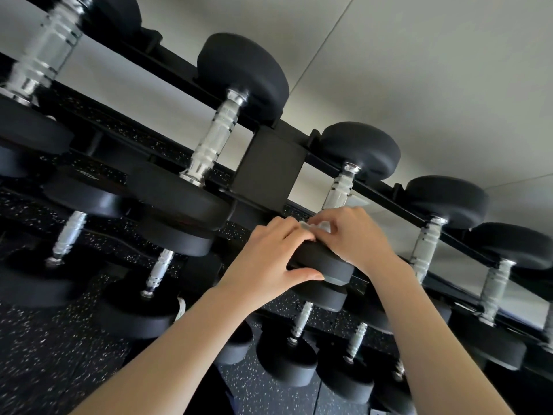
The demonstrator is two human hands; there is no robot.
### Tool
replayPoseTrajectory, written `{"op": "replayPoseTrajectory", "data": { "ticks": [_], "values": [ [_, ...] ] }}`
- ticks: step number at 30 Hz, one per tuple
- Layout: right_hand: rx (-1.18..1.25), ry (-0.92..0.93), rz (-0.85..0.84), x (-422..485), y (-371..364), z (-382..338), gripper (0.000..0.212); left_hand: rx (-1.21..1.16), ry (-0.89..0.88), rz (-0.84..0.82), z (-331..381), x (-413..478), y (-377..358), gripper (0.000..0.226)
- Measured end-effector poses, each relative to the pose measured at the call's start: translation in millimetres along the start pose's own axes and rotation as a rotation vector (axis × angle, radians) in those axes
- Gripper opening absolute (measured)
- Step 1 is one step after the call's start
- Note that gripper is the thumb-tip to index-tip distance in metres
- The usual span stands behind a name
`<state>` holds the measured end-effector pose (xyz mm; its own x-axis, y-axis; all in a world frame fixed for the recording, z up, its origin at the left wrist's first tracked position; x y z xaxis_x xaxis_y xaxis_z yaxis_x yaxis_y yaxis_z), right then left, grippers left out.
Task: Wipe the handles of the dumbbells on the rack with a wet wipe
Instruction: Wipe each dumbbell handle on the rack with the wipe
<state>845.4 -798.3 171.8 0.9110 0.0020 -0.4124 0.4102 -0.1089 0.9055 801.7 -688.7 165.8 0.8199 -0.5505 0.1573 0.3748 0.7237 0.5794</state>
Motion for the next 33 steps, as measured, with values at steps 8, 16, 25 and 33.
{"op": "replayPoseTrajectory", "data": {
  "ticks": [8,16,25,33],
  "values": [
    [0.018,-0.048,-0.078,4.8,-8.8,1.1,0.027,-0.001,-0.024,0.025,-2.4,1.4,-0.2,0.052],
    [-0.125,-0.065,-0.028,12.2,0.6,-8.1,0.024,0.047,-0.048,0.056,-1.2,2.8,2.9,0.051],
    [-0.170,-0.044,0.216,21.6,27.5,-4.8,0.027,0.060,-0.064,0.045,-1.2,1.4,2.5,0.049],
    [-0.081,-0.076,0.500,37.4,68.5,12.7,0.024,0.064,-0.071,0.061,-0.3,1.0,3.4,0.047]
  ]
}}
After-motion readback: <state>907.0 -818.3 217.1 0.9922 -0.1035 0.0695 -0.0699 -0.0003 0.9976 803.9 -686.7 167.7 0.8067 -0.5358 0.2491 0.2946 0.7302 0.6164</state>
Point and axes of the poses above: each hand's wrist, its own x-axis towards the middle knuckle, its own y-axis out of the back of the hand, z = x × y, the point moved 10 cm from there along x, towards the middle knuckle, and after that the axes turned 4 degrees about -y, right-handed, at the moved point
